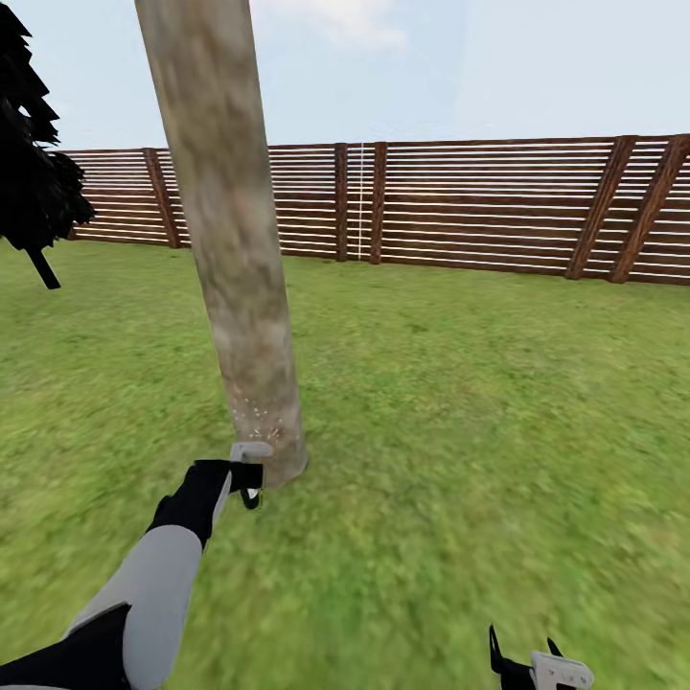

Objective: In the garden, pick up the pesticide atomizer on the floor and spray pesticide onto both trees until each tree trunk is fully covered.

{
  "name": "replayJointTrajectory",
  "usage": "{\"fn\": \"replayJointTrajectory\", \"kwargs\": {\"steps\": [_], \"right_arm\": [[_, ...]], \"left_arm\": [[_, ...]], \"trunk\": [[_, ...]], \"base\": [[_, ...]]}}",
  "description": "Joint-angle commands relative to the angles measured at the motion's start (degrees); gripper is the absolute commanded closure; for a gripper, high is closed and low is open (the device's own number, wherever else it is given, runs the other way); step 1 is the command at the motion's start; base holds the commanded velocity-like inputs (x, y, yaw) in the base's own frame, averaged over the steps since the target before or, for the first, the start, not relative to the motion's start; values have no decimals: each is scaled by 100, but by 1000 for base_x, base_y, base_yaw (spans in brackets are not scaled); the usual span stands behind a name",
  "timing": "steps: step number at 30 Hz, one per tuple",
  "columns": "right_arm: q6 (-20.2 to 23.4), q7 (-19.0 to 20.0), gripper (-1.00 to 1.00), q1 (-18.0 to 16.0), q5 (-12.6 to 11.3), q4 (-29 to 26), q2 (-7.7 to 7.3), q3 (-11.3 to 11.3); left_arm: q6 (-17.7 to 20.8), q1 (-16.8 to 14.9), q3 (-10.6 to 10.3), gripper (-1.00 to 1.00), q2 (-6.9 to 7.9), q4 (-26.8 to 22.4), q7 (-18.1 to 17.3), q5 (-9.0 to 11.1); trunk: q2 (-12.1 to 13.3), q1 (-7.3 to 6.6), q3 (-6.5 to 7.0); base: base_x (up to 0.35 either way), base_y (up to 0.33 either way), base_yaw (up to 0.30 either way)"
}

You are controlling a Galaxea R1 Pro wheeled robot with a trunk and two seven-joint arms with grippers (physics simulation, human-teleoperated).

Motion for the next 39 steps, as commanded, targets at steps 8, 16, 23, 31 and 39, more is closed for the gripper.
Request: {"fn": "replayJointTrajectory", "kwargs": {"steps": [8,16,23,31,39], "right_arm": [[0,0,-100,1,0,0,0,0],[0,0,-100,-1,0,0,0,0],[0,0,-100,-3,0,0,0,0],[1,0,-100,0,0,0,0,0],[0,0,-100,-2,0,0,0,0]], "left_arm": [[716,51,-13,100,108,-1138,-422,18],[1130,46,-862,100,-35,-1341,-443,49],[1145,2,-764,100,177,-1369,-437,168],[1249,-279,-814,100,-184,-1369,-426,251],[1488,-342,-765,100,363,-1575,-435,247]], "trunk": [[0,0,0],[0,0,0],[0,0,0],[0,0,0],[0,0,0]], "base": [[0,0,0],[-27,13,0],[-151,73,0],[-2,1,0],[0,0,0]]}}
